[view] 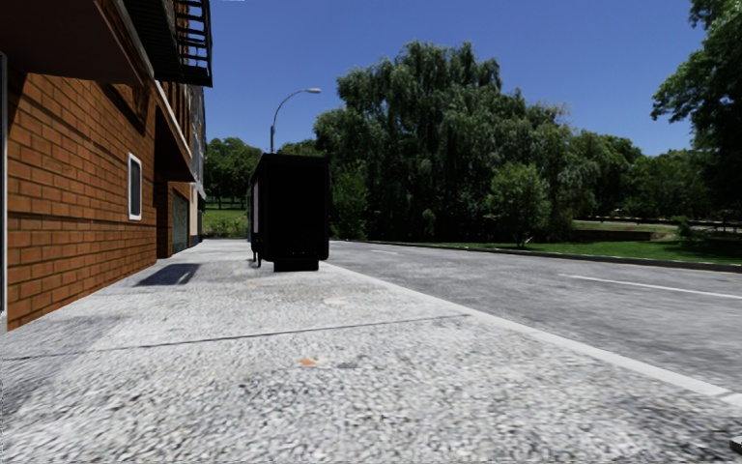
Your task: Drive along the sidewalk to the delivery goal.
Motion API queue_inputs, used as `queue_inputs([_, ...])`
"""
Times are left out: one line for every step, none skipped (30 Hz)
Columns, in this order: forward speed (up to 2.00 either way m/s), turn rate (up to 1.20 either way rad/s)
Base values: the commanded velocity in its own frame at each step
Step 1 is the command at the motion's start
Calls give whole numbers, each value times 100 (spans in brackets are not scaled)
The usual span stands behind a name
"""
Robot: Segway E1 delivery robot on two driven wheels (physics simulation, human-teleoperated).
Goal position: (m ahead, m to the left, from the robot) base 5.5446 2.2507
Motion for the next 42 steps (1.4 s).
queue_inputs([200, 41])
queue_inputs([200, 41])
queue_inputs([200, 41])
queue_inputs([200, 41])
queue_inputs([200, 41])
queue_inputs([200, 41])
queue_inputs([200, 41])
queue_inputs([200, 41])
queue_inputs([200, 41])
queue_inputs([200, 41])
queue_inputs([200, 41])
queue_inputs([199, 41])
queue_inputs([199, 41])
queue_inputs([199, 41])
queue_inputs([199, 41])
queue_inputs([199, 41])
queue_inputs([199, 41])
queue_inputs([199, 41])
queue_inputs([199, 41])
queue_inputs([199, 41])
queue_inputs([199, 41])
queue_inputs([199, 41])
queue_inputs([199, 41])
queue_inputs([199, 41])
queue_inputs([199, 41])
queue_inputs([199, 41])
queue_inputs([199, 41])
queue_inputs([199, 41])
queue_inputs([199, 41])
queue_inputs([199, 41])
queue_inputs([199, 41])
queue_inputs([199, 41])
queue_inputs([199, 41])
queue_inputs([199, 41])
queue_inputs([199, 41])
queue_inputs([199, 41])
queue_inputs([199, 41])
queue_inputs([199, 41])
queue_inputs([199, 41])
queue_inputs([199, 41])
queue_inputs([199, 41])
queue_inputs([199, 41])
